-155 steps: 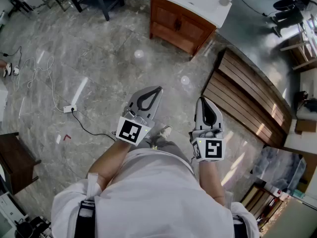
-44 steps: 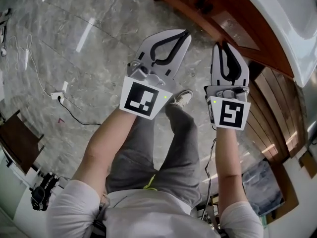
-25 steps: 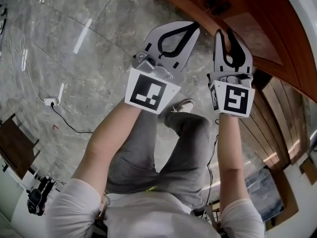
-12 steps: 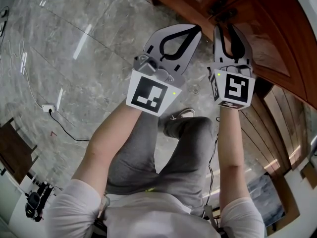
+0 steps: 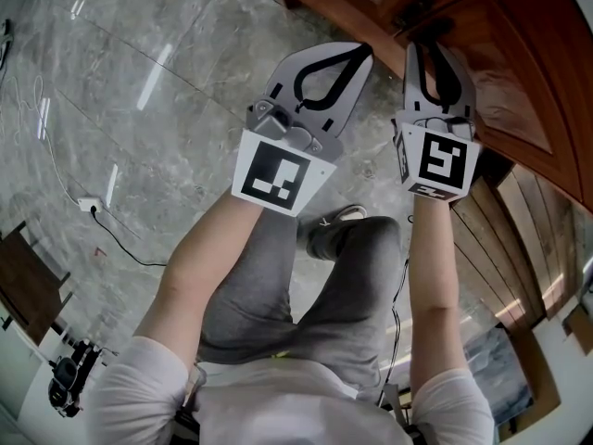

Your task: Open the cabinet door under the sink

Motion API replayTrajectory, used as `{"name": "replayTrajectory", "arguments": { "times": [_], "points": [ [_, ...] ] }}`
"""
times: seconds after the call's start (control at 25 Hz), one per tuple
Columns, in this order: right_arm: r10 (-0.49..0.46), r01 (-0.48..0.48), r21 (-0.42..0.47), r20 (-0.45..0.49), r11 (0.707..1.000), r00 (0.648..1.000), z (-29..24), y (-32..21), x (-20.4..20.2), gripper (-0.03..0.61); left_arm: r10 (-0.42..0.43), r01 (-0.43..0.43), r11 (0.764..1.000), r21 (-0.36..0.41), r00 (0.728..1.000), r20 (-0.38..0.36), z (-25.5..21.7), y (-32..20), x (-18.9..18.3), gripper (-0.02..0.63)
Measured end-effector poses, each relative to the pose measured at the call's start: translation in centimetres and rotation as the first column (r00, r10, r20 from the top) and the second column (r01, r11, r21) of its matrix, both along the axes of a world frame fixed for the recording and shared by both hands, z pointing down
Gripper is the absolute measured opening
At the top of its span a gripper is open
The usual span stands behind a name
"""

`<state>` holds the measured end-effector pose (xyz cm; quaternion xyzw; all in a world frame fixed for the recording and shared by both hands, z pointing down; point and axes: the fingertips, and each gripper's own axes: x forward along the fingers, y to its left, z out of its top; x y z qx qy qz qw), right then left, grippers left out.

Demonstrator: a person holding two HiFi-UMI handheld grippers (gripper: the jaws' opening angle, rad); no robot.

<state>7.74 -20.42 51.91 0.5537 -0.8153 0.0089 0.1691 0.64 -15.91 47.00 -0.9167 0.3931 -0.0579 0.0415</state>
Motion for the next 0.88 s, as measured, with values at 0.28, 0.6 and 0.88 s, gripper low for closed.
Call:
{"name": "replayTrajectory", "arguments": {
  "times": [0.28,0.6,0.88],
  "points": [
    [-0.014,0.015,-0.009,0.026,1.000,1.000,0.1,0.1,-0.1,0.067,-0.006,0.006,1.000,-0.013,1.000,-0.018,0.3,-0.4,0.1,0.011],
    [-0.012,0.013,-0.015,0.047,1.000,0.999,0.0,1.0,-0.7,0.064,0.023,-0.023,1.000,-0.019,1.000,-0.018,1.1,-0.1,0.8,0.011],
    [-0.025,0.025,-0.007,0.055,1.000,0.998,-0.3,2.1,-1.0,0.064,0.021,-0.022,1.000,-0.014,0.999,-0.034,1.1,-0.4,1.3,0.011]
  ]
}}
